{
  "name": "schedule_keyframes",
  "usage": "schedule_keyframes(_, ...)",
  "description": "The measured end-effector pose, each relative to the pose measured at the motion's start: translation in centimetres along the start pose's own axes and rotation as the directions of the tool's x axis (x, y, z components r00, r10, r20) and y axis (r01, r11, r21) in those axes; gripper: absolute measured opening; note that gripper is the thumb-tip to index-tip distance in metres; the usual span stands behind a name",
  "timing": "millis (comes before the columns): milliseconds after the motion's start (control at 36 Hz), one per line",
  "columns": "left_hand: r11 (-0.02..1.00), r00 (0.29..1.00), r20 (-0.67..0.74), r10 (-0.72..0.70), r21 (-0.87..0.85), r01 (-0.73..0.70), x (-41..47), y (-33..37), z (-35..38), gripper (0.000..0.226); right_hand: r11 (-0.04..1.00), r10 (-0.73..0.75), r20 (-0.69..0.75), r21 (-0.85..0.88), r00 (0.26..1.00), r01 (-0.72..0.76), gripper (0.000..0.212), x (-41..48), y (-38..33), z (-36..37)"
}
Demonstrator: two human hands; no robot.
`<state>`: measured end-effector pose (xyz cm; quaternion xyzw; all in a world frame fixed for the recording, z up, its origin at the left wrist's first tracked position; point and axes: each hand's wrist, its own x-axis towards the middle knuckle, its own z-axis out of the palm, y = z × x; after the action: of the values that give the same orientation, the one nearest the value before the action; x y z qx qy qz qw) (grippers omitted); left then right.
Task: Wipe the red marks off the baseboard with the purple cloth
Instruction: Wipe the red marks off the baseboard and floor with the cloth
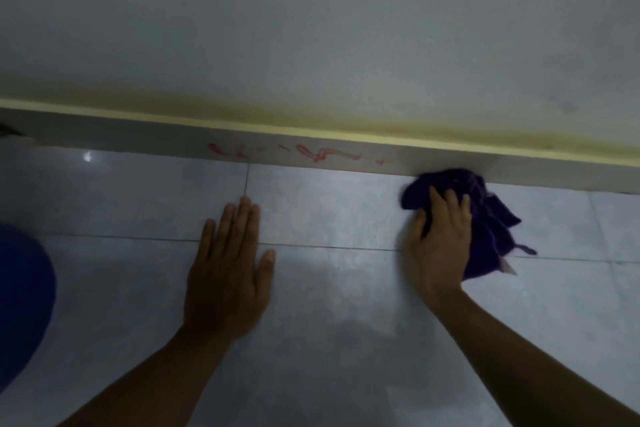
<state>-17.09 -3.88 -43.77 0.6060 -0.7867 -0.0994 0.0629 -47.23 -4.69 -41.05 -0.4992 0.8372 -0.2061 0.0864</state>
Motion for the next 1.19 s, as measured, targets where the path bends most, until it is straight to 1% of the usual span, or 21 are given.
schedule_keyframes(83,1.0,1.0,0.018,-0.002,-0.01,0.002,0.0,0.0,-0.1,0.069,0.969,-0.231,0.083,0.114,0.969,0.221,0.041,-1.8,-5.0,2.3)
schedule_keyframes(139,1.0,0.999,0.04,-0.005,-0.003,0.005,0.0,0.0,-0.4,0.07,0.911,-0.402,0.166,0.168,0.9,0.376,0.044,-2.8,-7.4,3.3)
schedule_keyframes(222,0.998,0.997,0.071,0.013,-0.055,-0.009,-0.1,-0.4,-0.9,0.07,0.814,-0.58,0.237,0.216,0.779,0.539,0.045,-3.7,-6.9,2.9)
schedule_keyframes(278,0.993,0.994,0.095,0.056,-0.109,-0.046,-0.4,-1.5,-1.5,0.069,0.784,-0.621,0.233,0.215,0.749,0.583,0.045,-4.3,-4.5,1.8)
schedule_keyframes(306,0.992,0.992,0.099,0.073,-0.111,-0.062,-0.7,-2.3,-1.8,0.069,0.801,-0.598,0.213,0.202,0.773,0.564,0.046,-4.5,-3.1,1.2)
schedule_keyframes(361,0.996,0.995,0.089,0.054,-0.078,-0.047,-1.4,-4.3,-2.3,0.07,0.881,-0.464,0.141,0.177,0.874,0.439,0.049,-4.1,-0.5,-0.1)
schedule_keyframes(417,0.998,0.996,0.081,-0.024,-0.052,0.029,-2.0,-6.2,-2.7,0.072,0.954,-0.252,0.066,0.185,0.966,0.236,0.05,-2.8,1.1,-1.1)
schedule_keyframes(472,0.997,0.994,0.081,-0.072,-0.016,0.074,-2.4,-7.1,-2.8,0.074,0.975,-0.057,-0.032,0.213,0.998,0.062,0.049,-1.3,1.5,-1.5)
schedule_keyframes(528,0.997,0.995,0.061,-0.081,0.016,0.08,-2.5,-7.2,-2.6,0.074,0.941,0.126,-0.131,0.33,0.983,-0.076,0.046,-0.3,1.0,-1.3)
schedule_keyframes(611,0.996,0.996,0.028,-0.089,0.022,0.089,-2.5,-7.0,-2.2,0.074,0.805,0.389,-0.211,0.551,0.897,-0.219,0.044,0.4,-1.9,-0.2)
schedule_keyframes(694,0.996,0.996,0.035,-0.087,0.024,0.086,-2.6,-7.1,-2.2,0.074,0.744,0.47,-0.198,0.614,0.86,-0.265,0.049,0.4,-7.3,1.8)
schedule_keyframes(722,0.996,0.996,0.035,-0.088,0.024,0.087,-2.6,-7.1,-2.2,0.074,0.744,0.445,-0.176,0.618,0.878,-0.253,0.052,-0.1,-9.7,2.7)
schedule_keyframes(750,0.996,0.995,0.034,-0.089,0.024,0.088,-2.6,-7.1,-2.2,0.074,0.768,0.367,-0.153,0.606,0.918,-0.206,0.055,-1.0,-12.2,3.6)
schedule_keyframes(806,0.996,0.995,0.035,-0.09,0.024,0.089,-2.6,-7.1,-2.2,0.074,0.816,0.069,-0.046,0.577,0.997,-0.03,0.064,-3.8,-16.6,5.7)
schedule_keyframes(833,0.996,0.996,0.035,-0.087,0.025,0.086,-2.6,-7.2,-2.2,0.074,0.832,-0.105,0.01,0.549,0.994,0.083,0.07,-5.2,-18.2,6.7)
schedule_keyframes(861,0.996,0.996,0.037,-0.082,0.028,0.081,-2.6,-7.3,-2.2,0.074,0.844,-0.253,0.072,0.504,0.965,0.184,0.075,-6.3,-19.3,7.7)
schedule_keyframes(917,0.996,0.995,0.051,-0.082,0.04,0.08,-2.5,-7.4,-2.2,0.073,0.874,-0.41,0.184,0.36,0.893,0.327,0.079,-7.3,-19.8,9.2)
schedule_keyframes(972,0.996,0.995,0.06,-0.081,0.037,0.079,-2.6,-7.6,-2.2,0.073,0.873,-0.464,0.23,0.282,0.855,0.398,0.08,-6.5,-18.5,9.2)
schedule_keyframes(1056,0.997,0.995,0.058,-0.08,0.018,0.079,-2.6,-7.6,-2.2,0.073,0.804,-0.591,0.23,0.243,0.773,0.543,0.078,-3.9,-14.1,6.7)
schedule_keyframes(1111,0.997,0.997,0.034,-0.072,0.008,0.072,-2.7,-7.6,-2.2,0.072,0.819,-0.573,0.204,0.176,0.794,0.545,0.074,-1.9,-9.8,4.5)
schedule_keyframes(1194,0.998,0.998,-0.003,-0.061,0.004,0.061,-2.7,-7.4,-2.0,0.071,0.894,-0.448,0.184,0.083,0.875,0.44,0.059,-0.4,-3.7,1.4)
